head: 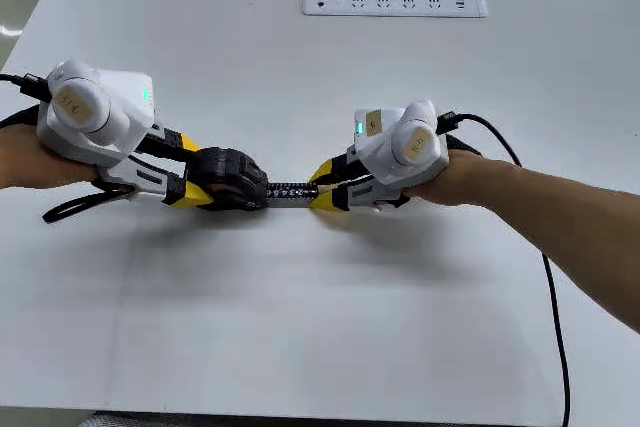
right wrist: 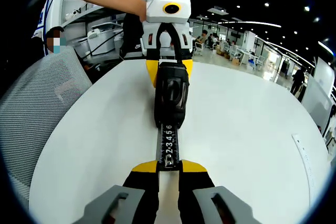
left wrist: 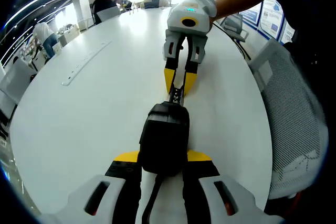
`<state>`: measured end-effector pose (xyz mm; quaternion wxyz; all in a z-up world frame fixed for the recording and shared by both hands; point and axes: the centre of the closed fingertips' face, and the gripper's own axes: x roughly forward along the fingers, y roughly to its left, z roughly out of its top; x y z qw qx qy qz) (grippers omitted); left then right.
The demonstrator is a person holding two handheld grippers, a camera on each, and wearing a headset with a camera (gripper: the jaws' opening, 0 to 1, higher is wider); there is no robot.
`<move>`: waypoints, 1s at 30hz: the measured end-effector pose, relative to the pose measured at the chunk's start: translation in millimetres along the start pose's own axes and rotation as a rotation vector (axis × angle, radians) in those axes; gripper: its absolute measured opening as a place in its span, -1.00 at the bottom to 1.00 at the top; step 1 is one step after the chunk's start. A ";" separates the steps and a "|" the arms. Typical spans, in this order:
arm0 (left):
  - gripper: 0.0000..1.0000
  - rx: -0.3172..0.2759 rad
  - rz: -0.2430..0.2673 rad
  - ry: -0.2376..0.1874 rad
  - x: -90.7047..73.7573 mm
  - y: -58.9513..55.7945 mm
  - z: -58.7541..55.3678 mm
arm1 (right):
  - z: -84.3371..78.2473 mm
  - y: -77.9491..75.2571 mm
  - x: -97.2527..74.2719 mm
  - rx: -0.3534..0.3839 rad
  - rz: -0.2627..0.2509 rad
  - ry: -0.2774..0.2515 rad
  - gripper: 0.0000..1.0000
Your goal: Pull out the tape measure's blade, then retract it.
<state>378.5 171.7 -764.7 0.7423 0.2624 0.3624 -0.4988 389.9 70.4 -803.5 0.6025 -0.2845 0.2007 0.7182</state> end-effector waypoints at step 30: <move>-0.52 -0.004 0.000 0.004 -0.5 -1.0 0.5 | -15.6 2.7 -24.6 0.019 -0.010 0.017 -0.80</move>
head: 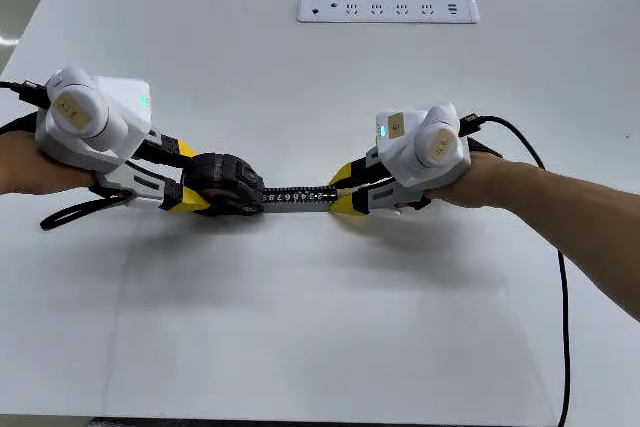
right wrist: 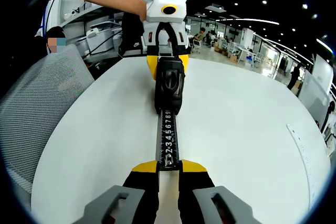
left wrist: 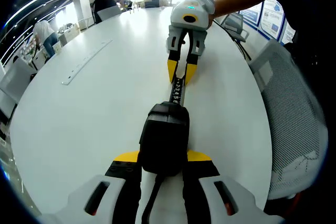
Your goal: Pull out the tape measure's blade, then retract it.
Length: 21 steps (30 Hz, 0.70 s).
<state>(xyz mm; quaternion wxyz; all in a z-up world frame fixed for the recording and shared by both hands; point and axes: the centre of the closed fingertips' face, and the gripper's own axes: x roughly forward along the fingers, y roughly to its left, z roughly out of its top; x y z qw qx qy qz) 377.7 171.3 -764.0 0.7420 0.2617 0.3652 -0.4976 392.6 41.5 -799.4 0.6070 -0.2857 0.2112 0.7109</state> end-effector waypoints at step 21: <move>-0.52 -0.001 -0.005 -0.001 0.2 0.7 0.6 | -20.1 -0.8 -21.1 0.017 -0.013 0.005 -0.80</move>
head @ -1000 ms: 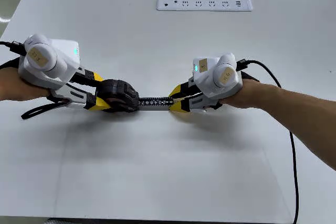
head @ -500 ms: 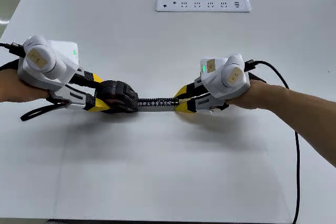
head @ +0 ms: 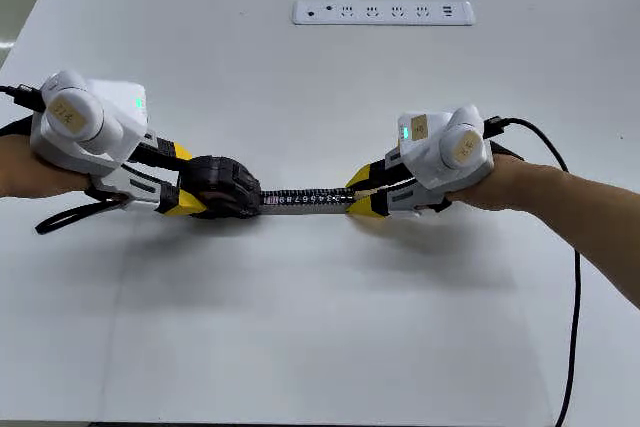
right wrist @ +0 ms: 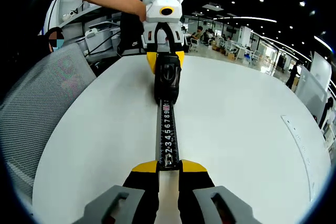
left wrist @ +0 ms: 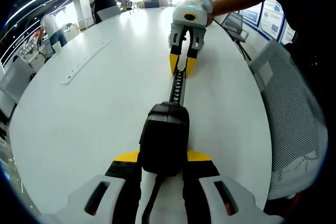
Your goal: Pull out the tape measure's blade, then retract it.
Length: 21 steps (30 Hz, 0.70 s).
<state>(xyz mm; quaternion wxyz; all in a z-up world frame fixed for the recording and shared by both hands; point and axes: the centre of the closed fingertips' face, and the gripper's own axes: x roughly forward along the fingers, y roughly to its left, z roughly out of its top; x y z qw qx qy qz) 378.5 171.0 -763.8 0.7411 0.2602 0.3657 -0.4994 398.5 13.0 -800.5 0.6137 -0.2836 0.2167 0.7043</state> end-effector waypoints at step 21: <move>-0.52 0.004 -0.001 0.003 0.3 0.2 -0.5 | -15.6 4.1 -19.2 0.023 -0.001 0.011 -0.80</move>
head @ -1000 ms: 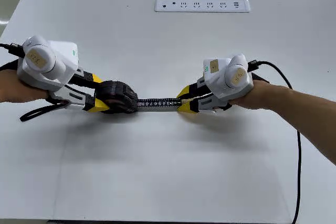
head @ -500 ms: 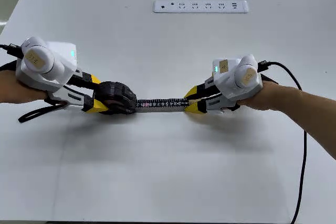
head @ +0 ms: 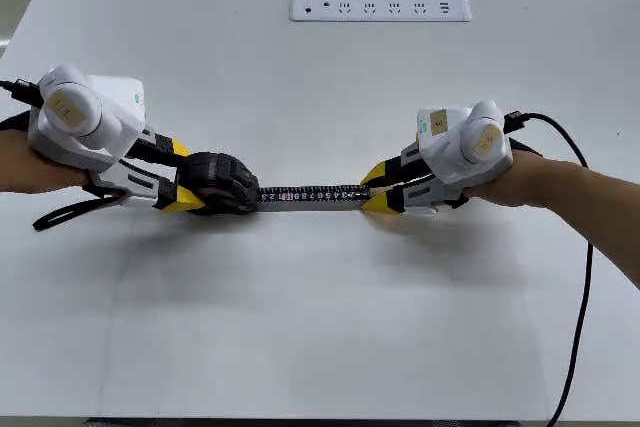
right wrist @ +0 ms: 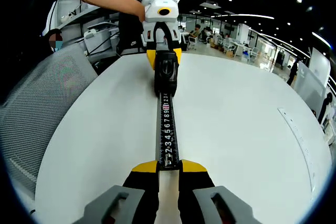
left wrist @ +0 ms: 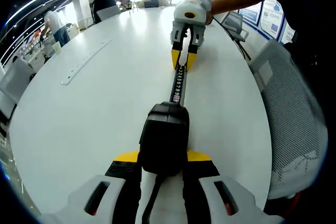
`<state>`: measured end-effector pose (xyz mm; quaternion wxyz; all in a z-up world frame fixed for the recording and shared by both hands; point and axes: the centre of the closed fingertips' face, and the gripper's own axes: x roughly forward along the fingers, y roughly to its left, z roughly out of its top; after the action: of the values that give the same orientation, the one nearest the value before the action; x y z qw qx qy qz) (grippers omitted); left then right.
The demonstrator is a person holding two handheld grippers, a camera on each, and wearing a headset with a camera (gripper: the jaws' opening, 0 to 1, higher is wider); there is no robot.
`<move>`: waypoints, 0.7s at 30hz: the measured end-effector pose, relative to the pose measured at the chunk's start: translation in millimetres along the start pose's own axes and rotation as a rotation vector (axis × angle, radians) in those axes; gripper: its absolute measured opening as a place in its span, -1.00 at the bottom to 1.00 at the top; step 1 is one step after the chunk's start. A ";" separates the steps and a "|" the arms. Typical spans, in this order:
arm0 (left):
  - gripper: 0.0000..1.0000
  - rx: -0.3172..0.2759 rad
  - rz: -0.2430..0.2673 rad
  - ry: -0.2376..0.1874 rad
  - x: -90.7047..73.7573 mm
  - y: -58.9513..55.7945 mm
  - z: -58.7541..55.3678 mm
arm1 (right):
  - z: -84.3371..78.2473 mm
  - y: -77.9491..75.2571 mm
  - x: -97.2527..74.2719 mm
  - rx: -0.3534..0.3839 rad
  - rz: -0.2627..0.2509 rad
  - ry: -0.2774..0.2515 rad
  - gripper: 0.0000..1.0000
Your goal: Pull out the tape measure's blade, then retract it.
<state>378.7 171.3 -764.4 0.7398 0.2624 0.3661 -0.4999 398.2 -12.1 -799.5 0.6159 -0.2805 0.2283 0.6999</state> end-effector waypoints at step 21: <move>-0.52 -0.001 -0.003 0.003 0.1 -0.3 0.5 | -15.6 -1.8 -15.4 0.033 -0.005 0.008 -0.80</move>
<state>378.6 170.9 -764.2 0.7387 0.2624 0.3676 -0.5004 403.0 -33.5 -800.6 0.6214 -0.2737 0.2417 0.6932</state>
